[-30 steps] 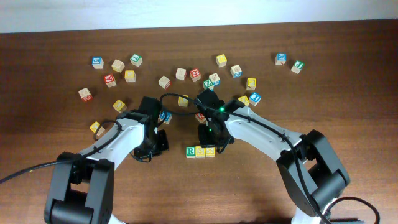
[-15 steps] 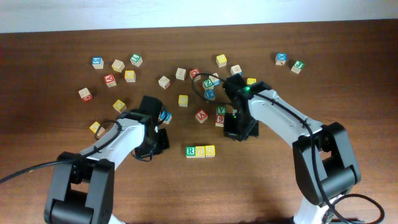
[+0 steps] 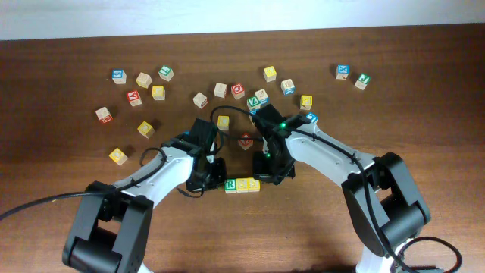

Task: Spell out RSS

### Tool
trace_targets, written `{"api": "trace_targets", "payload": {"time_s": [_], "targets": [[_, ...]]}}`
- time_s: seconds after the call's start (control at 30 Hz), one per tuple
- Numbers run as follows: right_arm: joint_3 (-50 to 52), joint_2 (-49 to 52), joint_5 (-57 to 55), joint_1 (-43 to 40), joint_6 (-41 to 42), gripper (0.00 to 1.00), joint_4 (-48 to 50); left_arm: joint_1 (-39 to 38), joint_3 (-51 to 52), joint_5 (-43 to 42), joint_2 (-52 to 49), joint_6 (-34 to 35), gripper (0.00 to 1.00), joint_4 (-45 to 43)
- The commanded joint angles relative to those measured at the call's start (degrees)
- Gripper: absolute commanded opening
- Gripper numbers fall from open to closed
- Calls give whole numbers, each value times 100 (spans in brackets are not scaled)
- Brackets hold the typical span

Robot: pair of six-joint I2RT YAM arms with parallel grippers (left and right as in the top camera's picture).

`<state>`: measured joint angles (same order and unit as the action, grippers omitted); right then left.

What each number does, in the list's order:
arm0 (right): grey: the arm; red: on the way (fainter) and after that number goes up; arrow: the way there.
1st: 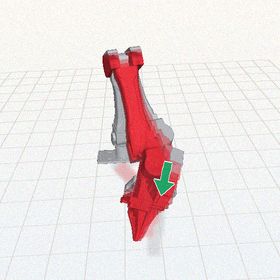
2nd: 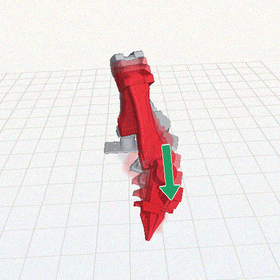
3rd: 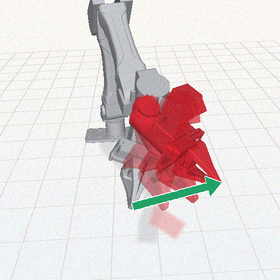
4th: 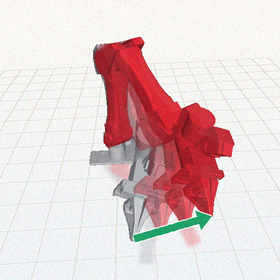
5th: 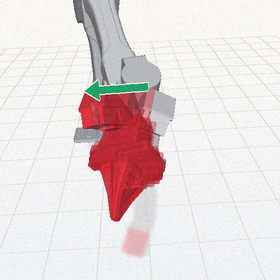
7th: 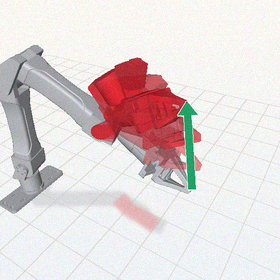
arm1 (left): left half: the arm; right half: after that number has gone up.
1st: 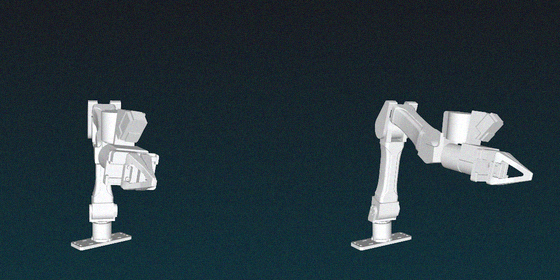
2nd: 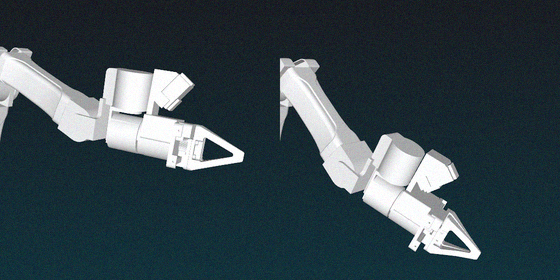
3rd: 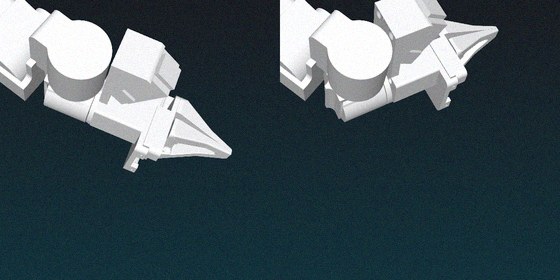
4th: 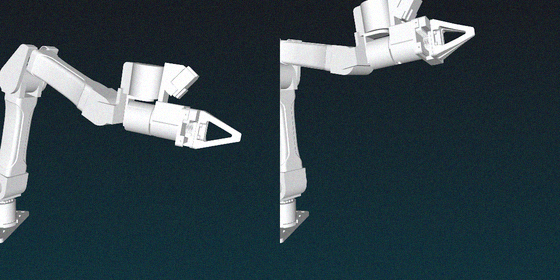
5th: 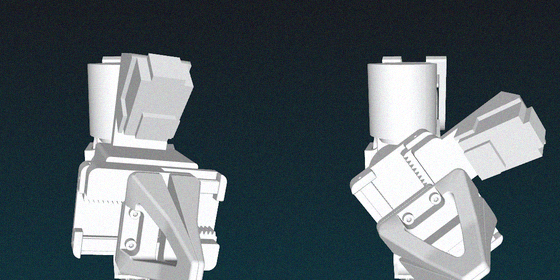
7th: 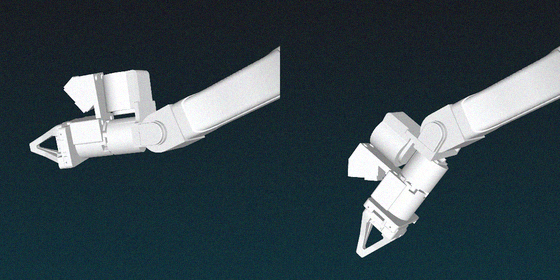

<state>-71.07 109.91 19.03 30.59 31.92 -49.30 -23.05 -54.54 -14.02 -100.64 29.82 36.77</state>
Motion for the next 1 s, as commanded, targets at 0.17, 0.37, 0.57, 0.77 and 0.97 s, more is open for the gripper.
{"api": "trace_targets", "payload": {"time_s": [0.17,0.37,0.57,0.77,0.97], "targets": [[52,9,-127,20,50,4,-66,-22,-59,-472,-94,48,0,-68],[50,9,-461,9,50,4,-125,-22,-59,-435,-94,46,0,-140],[-131,7,-623,-365,-22,4,-424,-4,-59,455,-90,50,0,160],[-566,-560,-944,-592,-173,4,-1027,278,-76,1244,780,48,0,595],[-599,-2658,-1252,-435,-144,4,-2011,955,-76,1370,2734,48,0,1185]]}}
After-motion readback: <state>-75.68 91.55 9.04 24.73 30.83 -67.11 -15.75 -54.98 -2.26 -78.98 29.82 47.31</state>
